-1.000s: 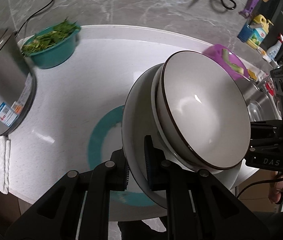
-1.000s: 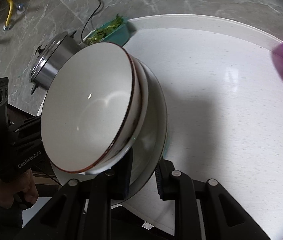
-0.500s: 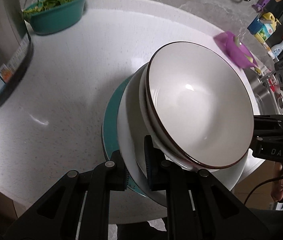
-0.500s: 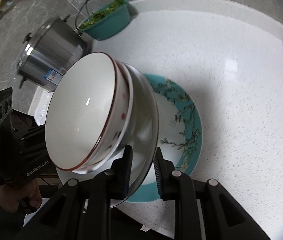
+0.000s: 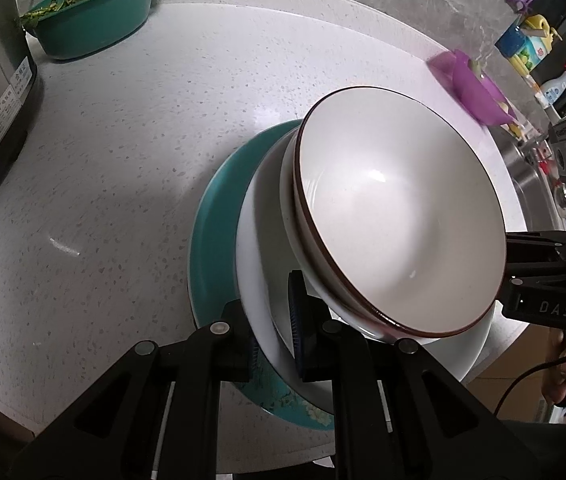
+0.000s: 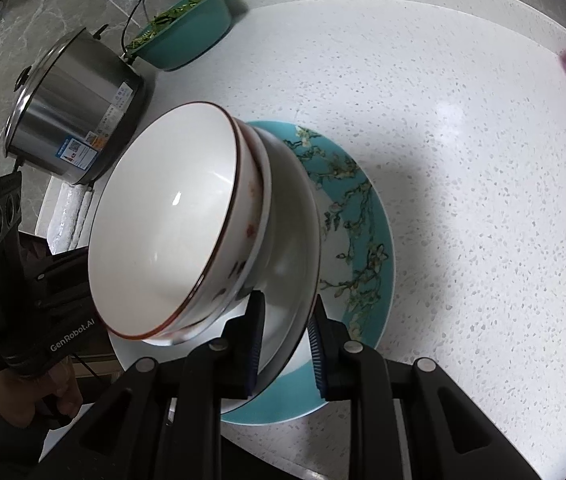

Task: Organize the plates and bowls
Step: 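Carry the bowl stack with the left tool onto the teal plate stack, then open the left tool and pull both tools back from the stack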

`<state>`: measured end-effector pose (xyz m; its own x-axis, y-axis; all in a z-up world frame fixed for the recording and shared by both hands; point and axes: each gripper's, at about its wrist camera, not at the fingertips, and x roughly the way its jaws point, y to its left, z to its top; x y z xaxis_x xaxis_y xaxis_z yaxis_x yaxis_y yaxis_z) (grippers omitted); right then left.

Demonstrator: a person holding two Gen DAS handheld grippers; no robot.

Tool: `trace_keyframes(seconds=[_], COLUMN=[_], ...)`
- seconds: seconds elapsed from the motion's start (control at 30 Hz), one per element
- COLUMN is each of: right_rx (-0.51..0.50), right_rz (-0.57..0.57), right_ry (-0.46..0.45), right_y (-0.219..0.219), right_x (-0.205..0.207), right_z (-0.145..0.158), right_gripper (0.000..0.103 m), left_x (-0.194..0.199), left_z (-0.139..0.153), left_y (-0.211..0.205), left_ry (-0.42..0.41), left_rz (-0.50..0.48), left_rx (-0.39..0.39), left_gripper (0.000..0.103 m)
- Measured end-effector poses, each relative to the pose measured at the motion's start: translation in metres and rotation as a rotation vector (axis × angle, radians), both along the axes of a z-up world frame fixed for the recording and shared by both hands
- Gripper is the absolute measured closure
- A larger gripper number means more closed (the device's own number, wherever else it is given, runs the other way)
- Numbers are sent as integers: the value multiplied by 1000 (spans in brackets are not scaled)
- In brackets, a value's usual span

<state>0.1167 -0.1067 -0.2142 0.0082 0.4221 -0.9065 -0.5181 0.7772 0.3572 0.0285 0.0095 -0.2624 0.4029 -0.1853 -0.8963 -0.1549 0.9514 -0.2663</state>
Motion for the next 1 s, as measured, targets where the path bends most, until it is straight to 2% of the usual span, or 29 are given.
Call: trace_keyframes(seconds=[0.33, 0.5, 0.6, 0.7, 0.73, 0.77, 0.8, 0.83, 0.87, 0.93, 1.0], right_rx=[-9, -7, -17, -23, -8, 0, -14, -4, 18, 35, 43], right_rz=[18, 15, 7, -37, -57, -75, -101, -123, -141, -182, -218], right_ry=[5, -13, -34, -45, -46, -47, -56, -68, -78, -115, -161], right_y=[0, 0, -1, -12, -17, -22, -28, -34, -39, -47, -52], right_x=[-4, -7, -11, -15, -17, -21, -25, -30, -35, -45, -55], right_z=[-7, -5, 0, 7, 11, 16, 21, 29, 37, 55, 72], right_gripper=[79, 75, 74, 52, 43, 33, 28, 16, 9, 1, 0], left_x=[2, -3, -9, -18, -21, -25, -29, -33, -38, -43, -43], left_z=[0, 0, 13, 31, 37, 45, 52, 59, 68, 78, 85], left_y=[-7, -8, -6, -2, 0, 4, 7, 10, 13, 15, 17], left_ry=[-10, -19, -61, -91, -96, -114, -138, -162, -190, -220, -216], left_rz=[-2, 11, 14, 29, 41, 56, 61, 69, 77, 79, 88], left_rx=[27, 26, 55, 111, 131, 147, 143, 149, 166, 189, 213], left_gripper=[92, 90, 88, 73, 59, 41, 31, 17, 11, 8, 5])
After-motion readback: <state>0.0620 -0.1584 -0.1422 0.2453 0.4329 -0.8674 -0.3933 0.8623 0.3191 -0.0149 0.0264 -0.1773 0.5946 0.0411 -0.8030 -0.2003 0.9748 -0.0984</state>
